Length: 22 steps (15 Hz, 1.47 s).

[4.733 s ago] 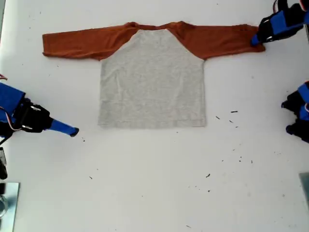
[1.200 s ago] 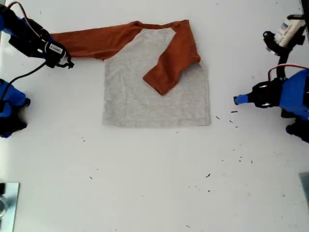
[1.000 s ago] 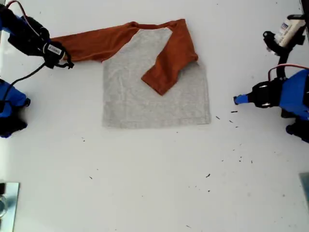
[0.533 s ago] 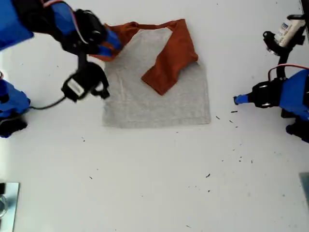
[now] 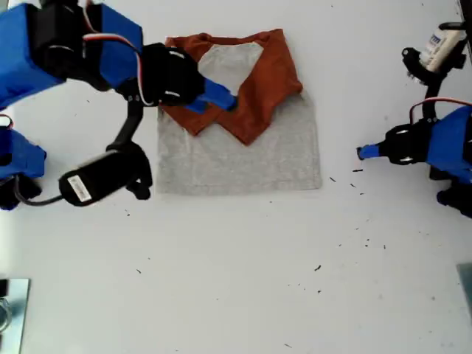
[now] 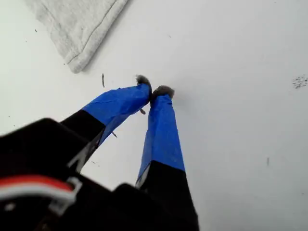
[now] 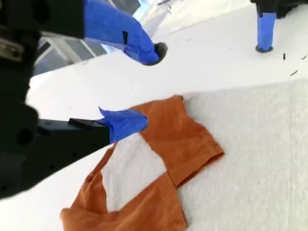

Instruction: Fold t shirt

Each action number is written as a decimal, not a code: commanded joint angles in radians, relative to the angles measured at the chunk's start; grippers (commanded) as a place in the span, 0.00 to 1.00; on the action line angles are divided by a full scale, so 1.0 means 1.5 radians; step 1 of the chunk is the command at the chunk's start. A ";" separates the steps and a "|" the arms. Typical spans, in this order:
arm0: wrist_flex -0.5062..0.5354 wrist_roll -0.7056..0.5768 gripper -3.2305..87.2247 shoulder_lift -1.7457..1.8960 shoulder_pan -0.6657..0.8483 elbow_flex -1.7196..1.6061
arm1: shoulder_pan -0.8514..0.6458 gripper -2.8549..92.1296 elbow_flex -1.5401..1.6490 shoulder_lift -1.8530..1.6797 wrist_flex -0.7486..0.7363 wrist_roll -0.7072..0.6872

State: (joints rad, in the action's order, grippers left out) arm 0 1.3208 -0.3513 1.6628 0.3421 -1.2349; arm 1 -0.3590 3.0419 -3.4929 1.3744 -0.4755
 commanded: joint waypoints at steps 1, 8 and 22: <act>-0.072 0.011 0.22 0.228 0.067 -0.269 | -0.001 0.07 0.035 -0.008 -0.001 0.002; -0.263 0.267 0.04 0.569 0.041 -0.987 | -0.006 0.07 0.035 -0.008 -0.001 -0.002; -0.118 0.358 0.40 0.129 -0.123 -0.549 | 0.070 0.41 -0.650 0.962 -0.130 0.017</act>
State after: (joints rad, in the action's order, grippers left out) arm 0 1.1827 0.1718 1.8853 0.1764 -2.0601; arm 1 -0.2684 2.1261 -2.1077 1.2441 -0.4433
